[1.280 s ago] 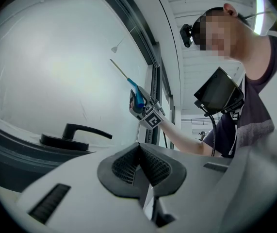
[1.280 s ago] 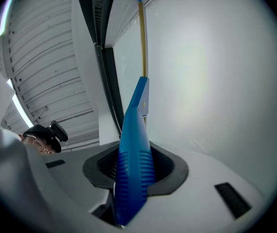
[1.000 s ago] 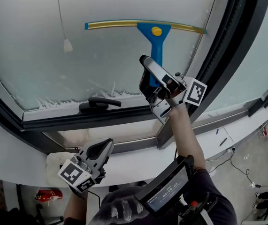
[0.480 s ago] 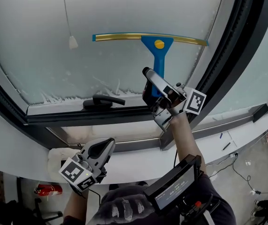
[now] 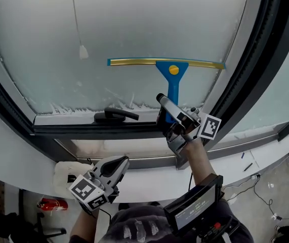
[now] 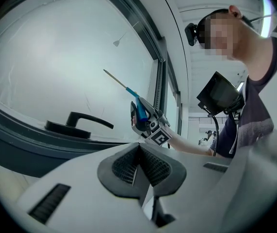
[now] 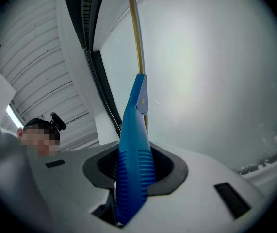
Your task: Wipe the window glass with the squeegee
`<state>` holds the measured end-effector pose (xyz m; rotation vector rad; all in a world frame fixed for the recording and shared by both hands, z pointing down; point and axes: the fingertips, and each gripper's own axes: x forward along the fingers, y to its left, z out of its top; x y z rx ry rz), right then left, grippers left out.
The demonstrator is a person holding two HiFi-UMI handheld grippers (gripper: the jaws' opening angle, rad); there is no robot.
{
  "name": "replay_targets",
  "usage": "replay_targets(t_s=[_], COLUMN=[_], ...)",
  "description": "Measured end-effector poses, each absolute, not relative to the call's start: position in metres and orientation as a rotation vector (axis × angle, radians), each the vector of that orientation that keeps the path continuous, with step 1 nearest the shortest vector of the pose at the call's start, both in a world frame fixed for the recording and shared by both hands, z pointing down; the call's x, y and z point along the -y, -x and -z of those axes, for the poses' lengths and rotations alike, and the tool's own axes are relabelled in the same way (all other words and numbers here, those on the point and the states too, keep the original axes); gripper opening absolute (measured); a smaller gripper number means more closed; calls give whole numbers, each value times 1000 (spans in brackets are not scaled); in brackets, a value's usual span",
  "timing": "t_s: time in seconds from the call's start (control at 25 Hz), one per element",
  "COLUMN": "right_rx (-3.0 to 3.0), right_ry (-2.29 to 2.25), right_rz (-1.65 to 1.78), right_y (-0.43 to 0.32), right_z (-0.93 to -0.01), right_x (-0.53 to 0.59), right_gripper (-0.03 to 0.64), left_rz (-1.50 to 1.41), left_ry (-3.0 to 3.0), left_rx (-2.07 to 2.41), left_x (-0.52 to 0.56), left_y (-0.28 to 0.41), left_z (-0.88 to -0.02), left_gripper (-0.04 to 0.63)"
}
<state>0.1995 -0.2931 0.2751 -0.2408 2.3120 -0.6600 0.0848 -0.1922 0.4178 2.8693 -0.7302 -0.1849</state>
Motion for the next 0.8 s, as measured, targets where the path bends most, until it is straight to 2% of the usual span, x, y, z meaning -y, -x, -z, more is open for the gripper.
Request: replay_targets(t_s=[0.8], right_rx=[-2351], right_ry=[197], right_rz=[762], right_y=[-202], right_z=[-306], right_x=[280], right_gripper=[101], left_rz=[120], left_ry=[-2785], left_rx=[912], left_x=[167], left_y=[-106], left_z=[-428], left_gripper=[5])
